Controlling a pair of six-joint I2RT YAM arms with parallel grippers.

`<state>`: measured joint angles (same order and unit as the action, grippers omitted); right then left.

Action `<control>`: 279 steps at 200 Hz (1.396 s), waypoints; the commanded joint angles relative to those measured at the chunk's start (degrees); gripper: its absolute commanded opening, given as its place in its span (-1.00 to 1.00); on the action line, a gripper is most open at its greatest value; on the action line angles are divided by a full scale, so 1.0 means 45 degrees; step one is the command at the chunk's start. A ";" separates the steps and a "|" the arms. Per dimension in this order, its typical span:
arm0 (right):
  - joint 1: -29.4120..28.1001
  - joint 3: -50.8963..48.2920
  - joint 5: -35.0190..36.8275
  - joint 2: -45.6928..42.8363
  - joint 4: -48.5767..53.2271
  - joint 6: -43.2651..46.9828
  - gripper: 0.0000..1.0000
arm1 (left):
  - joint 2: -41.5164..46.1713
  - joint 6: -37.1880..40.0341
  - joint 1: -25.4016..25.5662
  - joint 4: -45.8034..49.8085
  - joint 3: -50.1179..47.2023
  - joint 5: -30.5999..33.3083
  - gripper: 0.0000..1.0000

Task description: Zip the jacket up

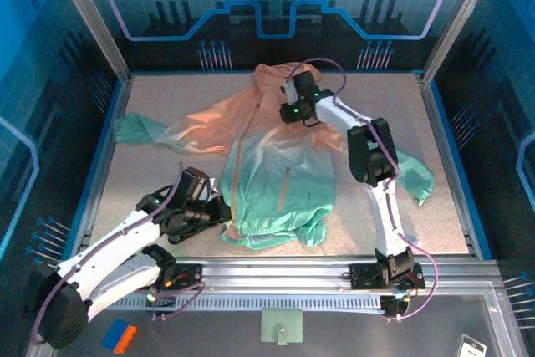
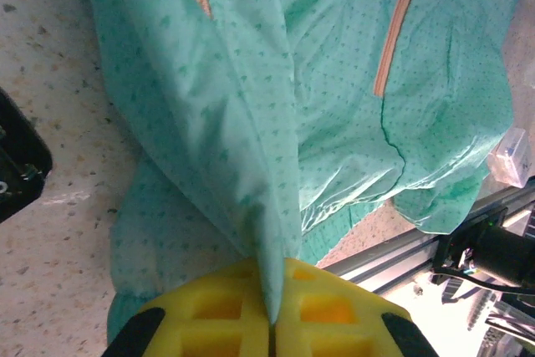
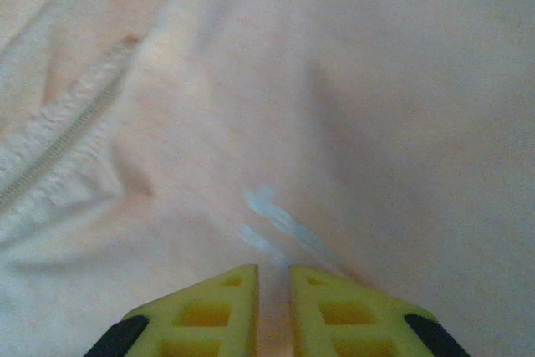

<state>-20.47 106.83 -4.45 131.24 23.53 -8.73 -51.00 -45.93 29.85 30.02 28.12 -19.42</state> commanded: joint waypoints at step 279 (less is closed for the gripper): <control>-0.0254 -0.1646 -0.0164 -0.0630 0.2066 -0.0755 -0.17 | -0.5072 0.3483 -0.2049 -0.0372 0.4160 -0.0108 -1.00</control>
<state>-25.63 109.47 -6.17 134.58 34.39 -9.34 -70.39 -36.21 24.97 29.21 42.46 -17.67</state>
